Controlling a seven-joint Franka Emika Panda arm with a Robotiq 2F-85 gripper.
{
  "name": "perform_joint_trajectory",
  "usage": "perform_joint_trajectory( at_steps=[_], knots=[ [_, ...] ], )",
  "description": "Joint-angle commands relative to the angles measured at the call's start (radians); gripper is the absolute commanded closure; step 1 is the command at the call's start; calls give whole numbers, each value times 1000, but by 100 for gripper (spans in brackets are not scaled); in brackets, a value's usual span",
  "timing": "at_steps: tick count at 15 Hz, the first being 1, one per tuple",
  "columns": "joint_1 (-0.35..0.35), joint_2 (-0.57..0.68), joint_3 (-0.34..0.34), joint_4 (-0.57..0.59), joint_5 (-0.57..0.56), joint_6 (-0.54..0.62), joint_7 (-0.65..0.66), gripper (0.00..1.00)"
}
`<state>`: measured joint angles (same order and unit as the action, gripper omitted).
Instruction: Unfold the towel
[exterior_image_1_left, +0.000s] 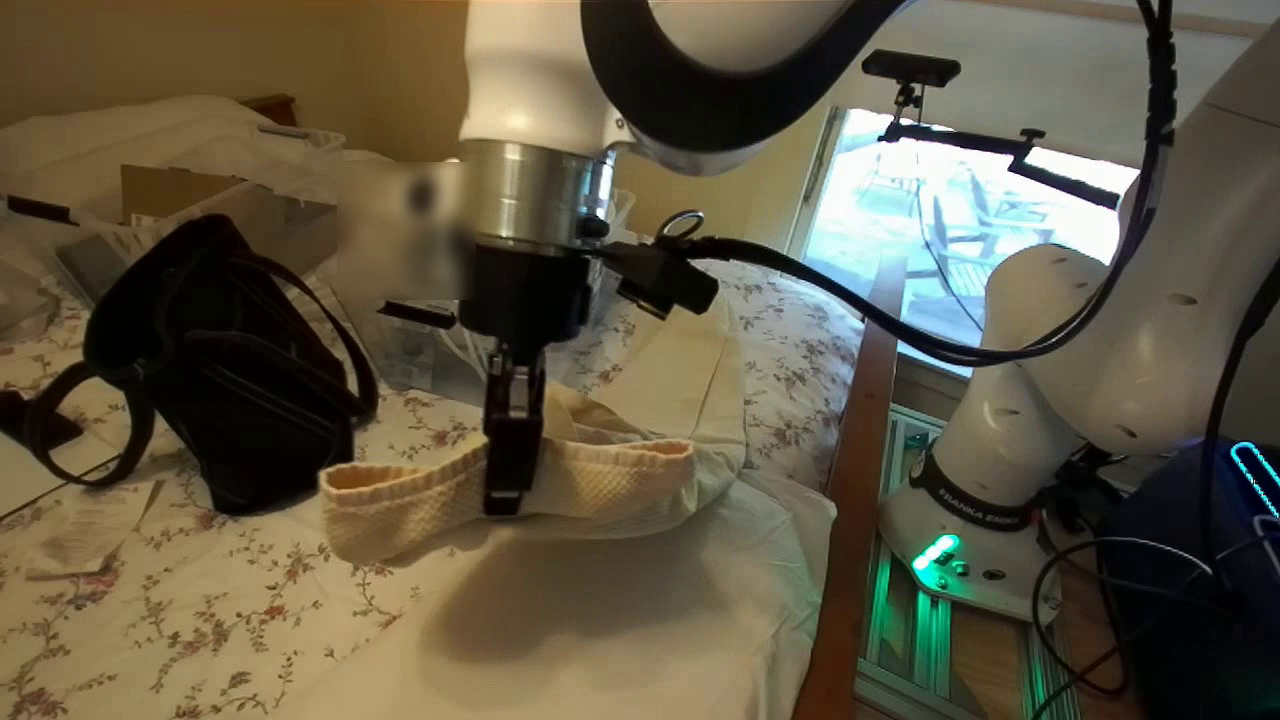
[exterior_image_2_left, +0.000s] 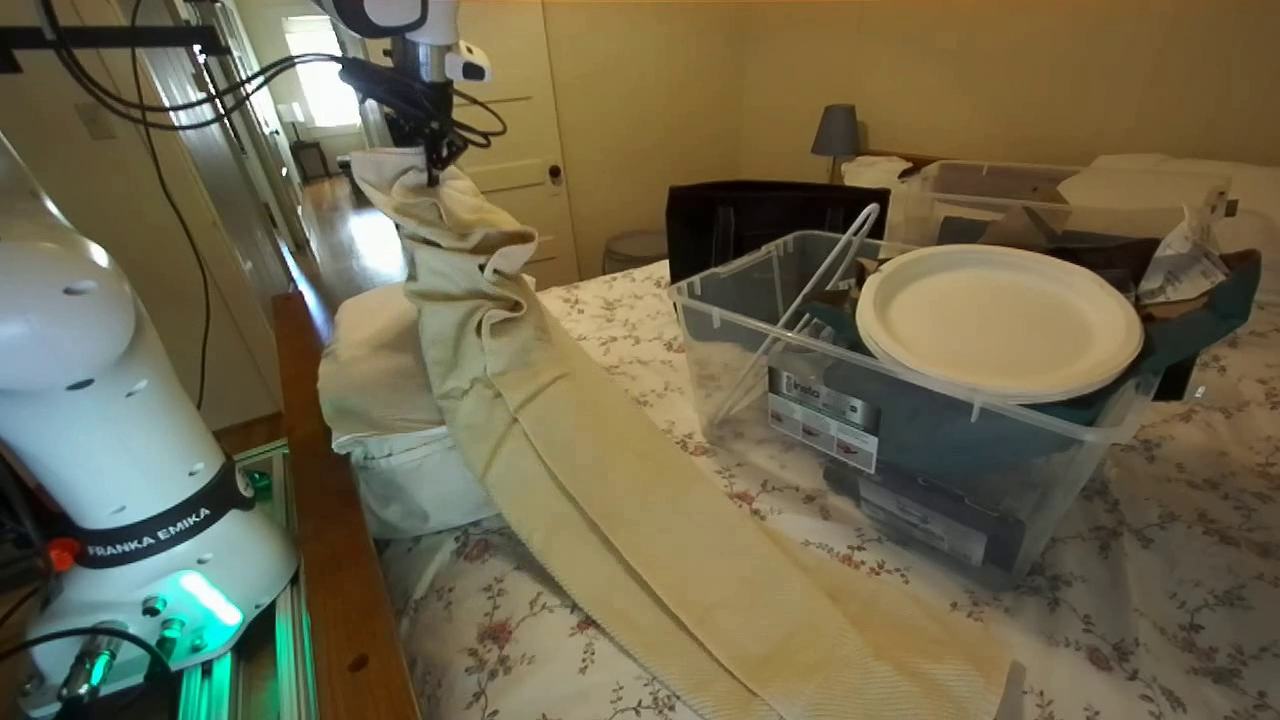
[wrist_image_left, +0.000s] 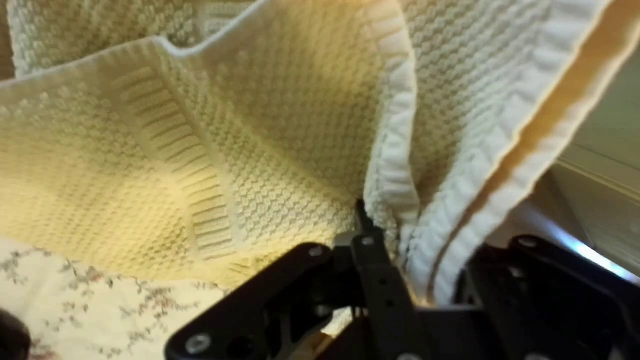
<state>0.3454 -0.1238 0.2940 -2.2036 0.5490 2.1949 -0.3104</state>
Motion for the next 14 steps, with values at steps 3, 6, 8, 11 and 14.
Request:
perform_joint_trajectory(
  at_steps=[3, 6, 8, 11, 14],
  knots=[
    [43, 212, 37, 199, 173, 207, -222, 96],
    [34, 308, 88, 273, 275, 237, -400, 58],
    [13, 337, 117, 301, 337, 197, -516, 51],
    [-9, 311, 134, 286, 430, 123, -608, 31],
    [13, 228, 86, 207, 285, 105, -452, 11]
  ],
)
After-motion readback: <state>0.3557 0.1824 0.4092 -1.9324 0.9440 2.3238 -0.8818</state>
